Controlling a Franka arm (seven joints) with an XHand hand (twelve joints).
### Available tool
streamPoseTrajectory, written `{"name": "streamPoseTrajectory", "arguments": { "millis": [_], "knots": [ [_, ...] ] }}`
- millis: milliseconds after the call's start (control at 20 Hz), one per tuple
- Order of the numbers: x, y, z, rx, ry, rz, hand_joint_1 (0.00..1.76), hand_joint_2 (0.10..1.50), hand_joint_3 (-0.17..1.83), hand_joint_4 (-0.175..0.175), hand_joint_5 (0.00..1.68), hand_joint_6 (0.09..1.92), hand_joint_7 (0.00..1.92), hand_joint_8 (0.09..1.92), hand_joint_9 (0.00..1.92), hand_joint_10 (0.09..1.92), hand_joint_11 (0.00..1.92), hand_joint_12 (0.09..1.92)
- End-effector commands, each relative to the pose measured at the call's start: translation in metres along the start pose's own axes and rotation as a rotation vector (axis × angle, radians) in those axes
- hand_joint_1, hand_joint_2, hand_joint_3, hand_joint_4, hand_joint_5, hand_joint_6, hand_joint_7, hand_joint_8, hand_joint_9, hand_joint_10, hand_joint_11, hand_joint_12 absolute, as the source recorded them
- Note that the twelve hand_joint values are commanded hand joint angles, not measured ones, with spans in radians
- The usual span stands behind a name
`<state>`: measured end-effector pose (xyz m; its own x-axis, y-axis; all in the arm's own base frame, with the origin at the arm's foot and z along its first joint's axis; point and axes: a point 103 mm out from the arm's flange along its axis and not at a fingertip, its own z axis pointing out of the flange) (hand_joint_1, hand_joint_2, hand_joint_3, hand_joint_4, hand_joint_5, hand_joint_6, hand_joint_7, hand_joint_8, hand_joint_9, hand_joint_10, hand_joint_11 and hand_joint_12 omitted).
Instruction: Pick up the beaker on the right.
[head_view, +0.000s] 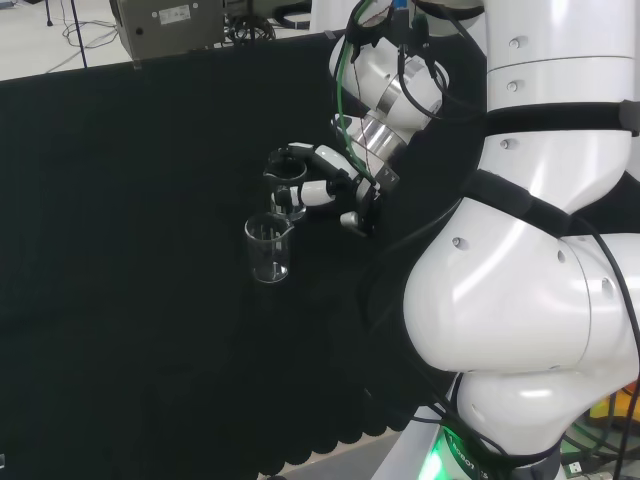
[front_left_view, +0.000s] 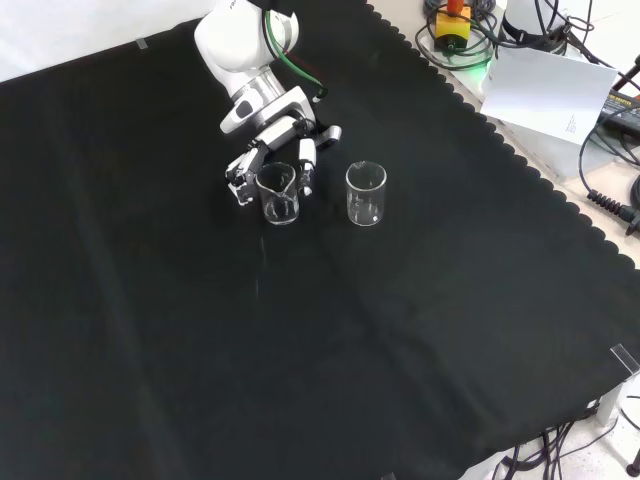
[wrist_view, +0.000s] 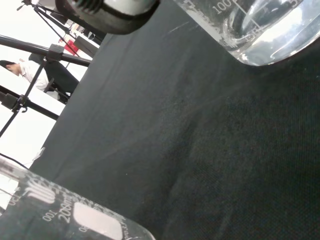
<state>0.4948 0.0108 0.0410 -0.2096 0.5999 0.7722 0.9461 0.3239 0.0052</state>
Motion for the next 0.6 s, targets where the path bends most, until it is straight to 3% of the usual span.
{"name": "streamPoseTrajectory", "arguments": {
  "millis": [50, 400, 600],
  "knots": [
    [-0.0008, 0.0009, 0.0005, -0.009, 0.028, 0.01, 0.93, 0.85, -0.17, -0.052, 0.37, 0.68, 0.31, 0.7, 0.39, 0.61, 0.02, 1.39],
    [-0.0031, 0.0033, 0.0016, -0.033, 0.061, 0.04, 1.02, 0.89, -0.17, -0.052, 0.45, 0.79, 0.38, 0.72, 0.49, 0.61, 0.15, 1.35],
    [-0.0016, 0.0058, -0.0011, -0.048, 0.056, 0.049, 1.14, 0.95, -0.17, -0.058, 0.72, 0.93, 0.58, 0.72, 0.77, 0.57, 0.49, 1.26]
  ]
}}
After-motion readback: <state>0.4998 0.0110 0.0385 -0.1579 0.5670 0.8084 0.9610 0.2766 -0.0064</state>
